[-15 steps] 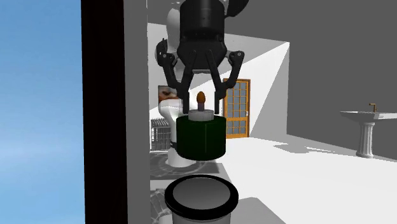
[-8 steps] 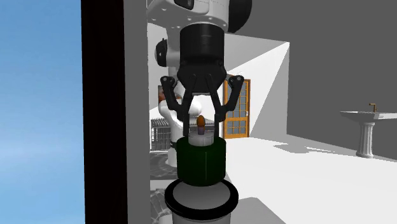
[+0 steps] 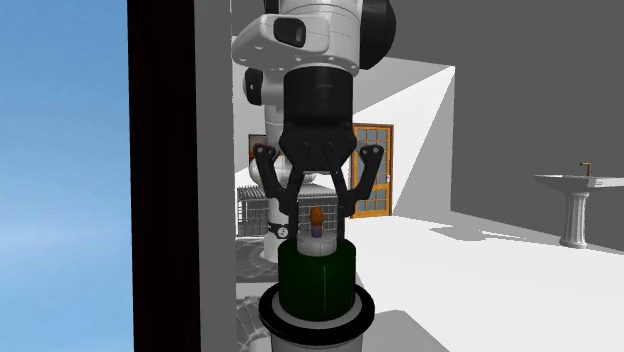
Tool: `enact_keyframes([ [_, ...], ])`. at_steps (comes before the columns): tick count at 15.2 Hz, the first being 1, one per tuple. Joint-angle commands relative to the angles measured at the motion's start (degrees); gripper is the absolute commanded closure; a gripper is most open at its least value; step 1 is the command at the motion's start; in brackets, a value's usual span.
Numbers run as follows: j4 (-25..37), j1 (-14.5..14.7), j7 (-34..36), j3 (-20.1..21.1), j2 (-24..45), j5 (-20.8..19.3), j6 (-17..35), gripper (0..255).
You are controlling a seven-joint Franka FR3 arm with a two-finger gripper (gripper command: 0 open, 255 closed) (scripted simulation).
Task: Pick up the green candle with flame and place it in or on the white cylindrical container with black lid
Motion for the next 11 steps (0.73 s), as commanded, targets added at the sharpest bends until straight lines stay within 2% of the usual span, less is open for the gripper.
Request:
enact_keyframes([
  [1,0.0,0.0,0.0,0.0,0.0,0.0,0.1,255],
  [4,0.0,0.0,0.0,0.0,0.0,0.0,0.1,255],
  [5,0.0,0.0,0.0,0.0,0.0,0.0,0.1,0],
  [10,-0.1,0.0,0.0,0.0,0.0,0.0,0.1,0],
  [11,1.6,0.0,-0.1,0.0,-0.2,0.1,-1.7,0],
])
